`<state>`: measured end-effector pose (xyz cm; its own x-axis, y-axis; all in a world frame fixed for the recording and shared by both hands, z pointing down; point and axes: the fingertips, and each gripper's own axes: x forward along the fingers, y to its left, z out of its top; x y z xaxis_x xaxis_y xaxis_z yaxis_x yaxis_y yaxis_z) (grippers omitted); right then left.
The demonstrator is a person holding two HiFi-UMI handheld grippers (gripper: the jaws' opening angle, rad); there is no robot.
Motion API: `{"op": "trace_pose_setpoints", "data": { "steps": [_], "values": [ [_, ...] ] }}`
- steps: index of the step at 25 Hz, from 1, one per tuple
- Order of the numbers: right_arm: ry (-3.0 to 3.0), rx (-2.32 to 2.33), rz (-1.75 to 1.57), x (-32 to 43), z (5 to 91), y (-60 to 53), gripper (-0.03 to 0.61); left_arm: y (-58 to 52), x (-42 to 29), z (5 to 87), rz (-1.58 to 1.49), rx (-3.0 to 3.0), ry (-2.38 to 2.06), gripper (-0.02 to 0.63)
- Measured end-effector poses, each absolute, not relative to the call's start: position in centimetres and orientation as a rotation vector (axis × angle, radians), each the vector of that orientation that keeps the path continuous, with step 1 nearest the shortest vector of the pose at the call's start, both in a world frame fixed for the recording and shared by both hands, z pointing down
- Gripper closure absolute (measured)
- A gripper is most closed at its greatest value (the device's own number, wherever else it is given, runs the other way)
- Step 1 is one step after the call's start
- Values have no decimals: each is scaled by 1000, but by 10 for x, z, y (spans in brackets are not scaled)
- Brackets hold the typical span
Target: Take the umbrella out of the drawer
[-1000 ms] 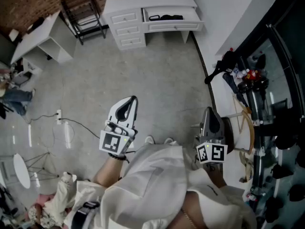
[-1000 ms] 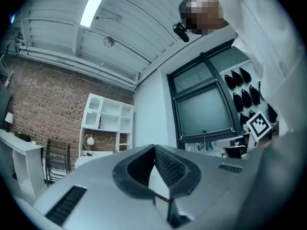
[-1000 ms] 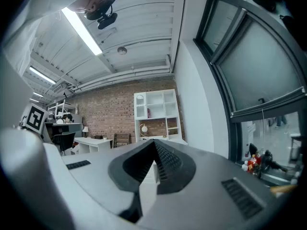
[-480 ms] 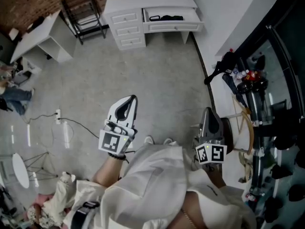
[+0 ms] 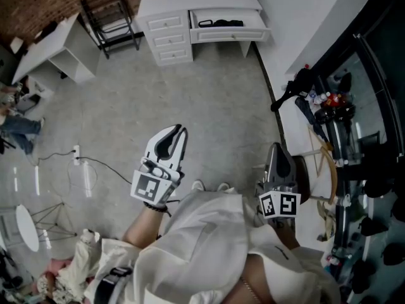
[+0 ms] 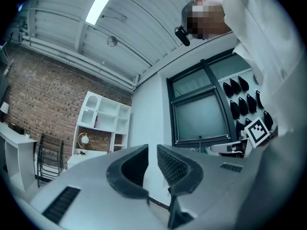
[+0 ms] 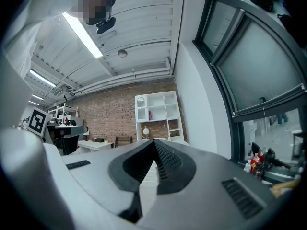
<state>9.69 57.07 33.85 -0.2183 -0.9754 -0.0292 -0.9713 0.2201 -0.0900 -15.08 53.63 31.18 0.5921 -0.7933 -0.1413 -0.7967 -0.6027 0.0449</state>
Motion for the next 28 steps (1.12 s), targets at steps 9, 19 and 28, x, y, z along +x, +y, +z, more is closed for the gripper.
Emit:
{"op": "trace_pose_setpoints", "data": {
  "steps": [9, 19, 28],
  "values": [
    [2380, -1928, -82, 68, 335, 562, 560, 524, -155, 315, 269, -2908, 1289, 216],
    [2393, -1935, -89, 26, 339, 564, 561, 522, -187, 325, 282, -2950, 1263, 207],
    [2399, -1938, -99, 19, 343, 557, 561, 515, -191, 331, 329, -3004, 1253, 207]
  ]
}}
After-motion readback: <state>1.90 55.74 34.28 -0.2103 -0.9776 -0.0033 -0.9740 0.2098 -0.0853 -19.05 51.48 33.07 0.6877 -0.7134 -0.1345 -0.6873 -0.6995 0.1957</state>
